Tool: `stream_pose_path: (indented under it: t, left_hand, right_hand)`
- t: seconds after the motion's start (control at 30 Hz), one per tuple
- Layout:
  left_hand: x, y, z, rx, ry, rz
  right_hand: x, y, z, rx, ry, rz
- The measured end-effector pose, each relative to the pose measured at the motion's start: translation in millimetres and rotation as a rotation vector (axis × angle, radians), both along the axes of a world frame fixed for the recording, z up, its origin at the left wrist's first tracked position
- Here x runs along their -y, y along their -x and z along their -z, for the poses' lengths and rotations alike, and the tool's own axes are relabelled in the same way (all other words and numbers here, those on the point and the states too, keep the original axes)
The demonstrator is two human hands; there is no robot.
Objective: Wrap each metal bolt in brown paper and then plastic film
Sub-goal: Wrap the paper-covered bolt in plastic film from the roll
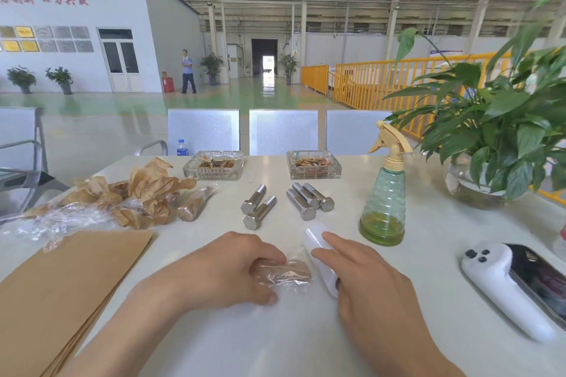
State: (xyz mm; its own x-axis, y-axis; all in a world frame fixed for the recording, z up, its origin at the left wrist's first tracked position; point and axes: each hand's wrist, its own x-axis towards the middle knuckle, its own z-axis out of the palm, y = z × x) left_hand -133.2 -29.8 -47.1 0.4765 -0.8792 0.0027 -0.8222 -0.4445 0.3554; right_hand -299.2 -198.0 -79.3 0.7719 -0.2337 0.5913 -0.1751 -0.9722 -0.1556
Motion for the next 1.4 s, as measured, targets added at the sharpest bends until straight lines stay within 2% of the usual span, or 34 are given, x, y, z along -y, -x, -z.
stream_pose_path:
  t: [0.07, 0.1, 0.23, 0.47, 0.53, 0.6, 0.67, 0.77, 0.87, 0.97, 1.1, 1.23, 1.4]
  left_hand:
    - [-5, -6, -8, -0.166, 0.033, -0.005]
    - [-5, -8, -8, -0.158, 0.047, 0.001]
    - [2, -5, 5, 0.102, -0.002, -0.017]
    - [6, 6, 28, 0.368, -0.009, 0.001]
    - [1, 5, 31, 0.325, 0.093, 0.042]
    - [-7, 1, 23, 0.193, 0.245, 0.089]
    - [-11, -3, 13, 0.101, 0.383, 0.1]
    - [-9, -9, 2, -0.01, 0.557, 0.059]
    - [5, -9, -6, -0.241, 0.689, -0.036]
    - [25, -8, -8, -0.439, 0.756, -0.124]
    - [40, -23, -4, -0.544, 0.749, -0.222]
    - [42, -36, 12, -0.409, 0.636, -0.329]
    - [35, -41, 21, 0.102, 0.477, -0.386]
  right_hand:
    - [2, 3, 2, -0.062, -0.041, 0.008]
    - [2, 4, 2, -0.092, -0.056, 0.023]
    - [8, 4, 9, -0.177, -0.101, 0.043]
    - [11, 0, 13, -0.118, -0.12, 0.045]
    - [19, -3, 13, -0.068, -0.183, 0.006]
    - [29, -7, 7, 0.01, -0.372, -0.074]
    - [43, -10, -4, 0.056, -0.696, -0.202]
    - [53, -17, -27, 0.002, -1.237, -0.432]
    - [52, -30, -38, 0.003, -1.699, -0.69]
    - [40, -50, -39, 0.09, -1.956, -0.819]
    - [30, -71, -30, 0.222, -2.104, -0.663]
    - [28, -75, -18, 0.279, -2.097, -0.654]
    - [30, -69, -13, 0.257, -2.076, -0.778]
